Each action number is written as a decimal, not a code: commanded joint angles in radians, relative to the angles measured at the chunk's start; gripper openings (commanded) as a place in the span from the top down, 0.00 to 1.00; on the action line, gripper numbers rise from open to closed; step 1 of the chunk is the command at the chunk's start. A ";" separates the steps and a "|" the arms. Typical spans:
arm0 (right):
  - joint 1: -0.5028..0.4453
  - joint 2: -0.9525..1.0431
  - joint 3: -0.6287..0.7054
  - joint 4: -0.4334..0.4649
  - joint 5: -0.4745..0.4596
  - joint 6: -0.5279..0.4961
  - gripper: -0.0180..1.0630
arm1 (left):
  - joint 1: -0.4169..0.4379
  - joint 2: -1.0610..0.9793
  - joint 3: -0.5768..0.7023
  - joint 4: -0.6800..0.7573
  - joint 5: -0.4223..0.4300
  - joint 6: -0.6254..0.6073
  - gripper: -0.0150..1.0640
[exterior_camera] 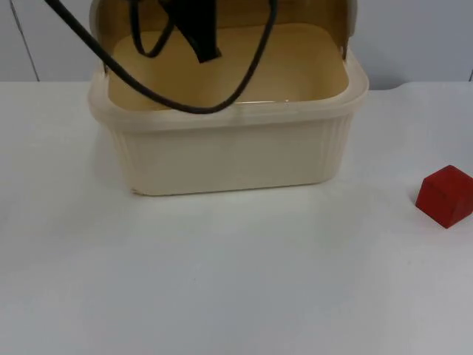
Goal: Open the box lid with the left hand, place the block into the box with the right hand, then close the box lid with the left hand.
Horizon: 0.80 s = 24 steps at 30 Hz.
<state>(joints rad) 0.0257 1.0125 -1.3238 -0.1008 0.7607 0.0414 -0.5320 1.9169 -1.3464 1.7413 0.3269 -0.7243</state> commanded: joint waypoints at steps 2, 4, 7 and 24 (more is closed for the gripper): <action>-0.002 -0.006 -0.007 -0.002 -0.009 -0.004 0.01 | 0.006 -0.005 -0.007 -0.047 -0.005 -0.016 0.99; -0.002 -0.006 -0.007 -0.002 -0.009 -0.004 0.01 | -0.007 -0.019 -0.007 -0.132 0.008 -0.016 0.99; -0.002 -0.006 -0.007 0.001 -0.009 -0.004 0.01 | -0.040 -0.085 0.019 -0.349 -0.041 0.025 0.99; -0.002 -0.006 -0.007 0.085 -0.001 -0.004 0.01 | 0.164 -0.654 0.178 -1.414 -0.018 0.130 0.99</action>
<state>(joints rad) 0.0257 1.0125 -1.3238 -0.0347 0.7607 0.0414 -0.4661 1.3289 -1.1731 0.5868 0.2530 -0.6731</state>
